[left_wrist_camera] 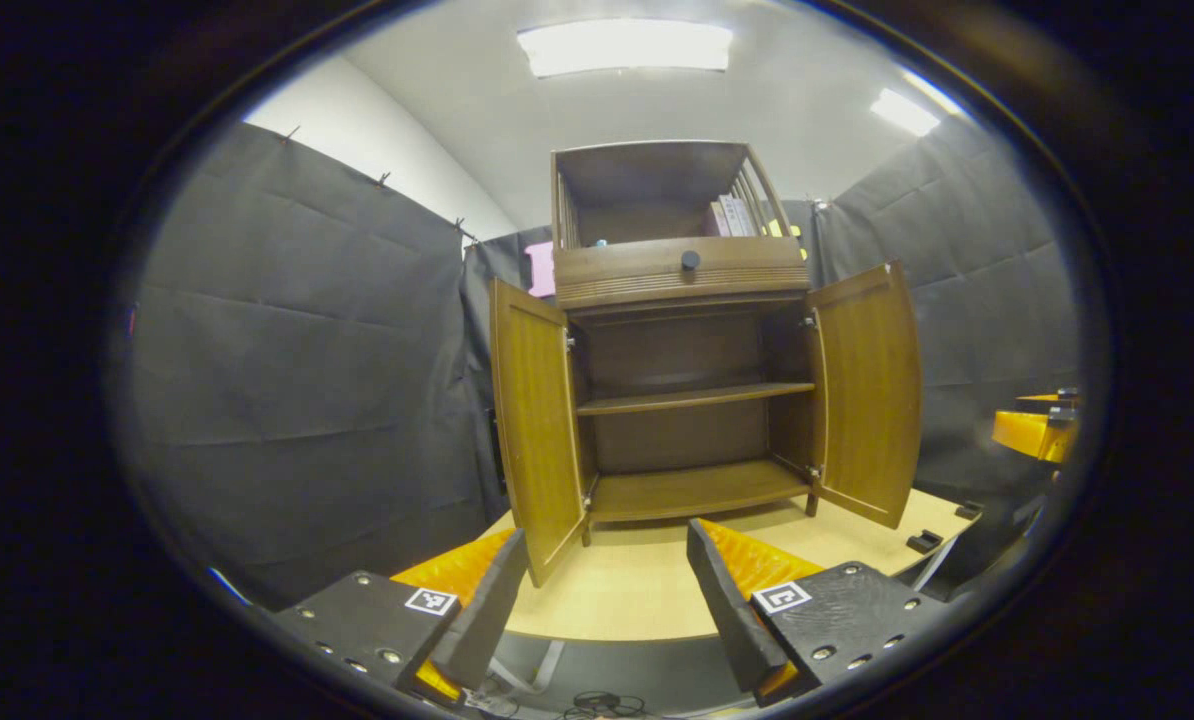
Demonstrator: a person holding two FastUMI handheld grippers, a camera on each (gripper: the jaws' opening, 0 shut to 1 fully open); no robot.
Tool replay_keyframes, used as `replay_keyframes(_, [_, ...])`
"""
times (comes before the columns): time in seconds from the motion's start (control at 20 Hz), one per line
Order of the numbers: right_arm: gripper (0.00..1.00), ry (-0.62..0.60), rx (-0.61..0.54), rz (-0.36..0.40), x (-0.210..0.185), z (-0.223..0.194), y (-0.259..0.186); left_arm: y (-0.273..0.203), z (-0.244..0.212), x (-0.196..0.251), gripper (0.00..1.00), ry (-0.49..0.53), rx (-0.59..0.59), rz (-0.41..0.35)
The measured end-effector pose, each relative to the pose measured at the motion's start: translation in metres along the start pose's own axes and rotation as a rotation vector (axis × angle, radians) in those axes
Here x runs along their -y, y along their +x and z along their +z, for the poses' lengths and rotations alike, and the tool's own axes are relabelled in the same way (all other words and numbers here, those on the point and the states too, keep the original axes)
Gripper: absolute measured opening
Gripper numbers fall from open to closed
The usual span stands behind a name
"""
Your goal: Open the right door of the double-door shoe cabinet with the right hand, and open the left door with the left hand.
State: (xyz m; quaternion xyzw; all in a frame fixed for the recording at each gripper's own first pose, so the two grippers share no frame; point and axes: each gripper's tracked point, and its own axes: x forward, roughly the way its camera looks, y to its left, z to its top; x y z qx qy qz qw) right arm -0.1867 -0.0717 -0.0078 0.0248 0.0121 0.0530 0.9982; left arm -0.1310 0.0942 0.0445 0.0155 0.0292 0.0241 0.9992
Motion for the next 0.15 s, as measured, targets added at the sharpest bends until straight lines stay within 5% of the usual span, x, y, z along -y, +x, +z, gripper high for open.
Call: replay_keyframes(0.15, [0.94, -0.002, 0.0, 0.005, -0.0031, -0.0004, 0.0017, -0.0008, 0.0012, -0.0005, 0.97, 0.004, 0.006, 0.001])
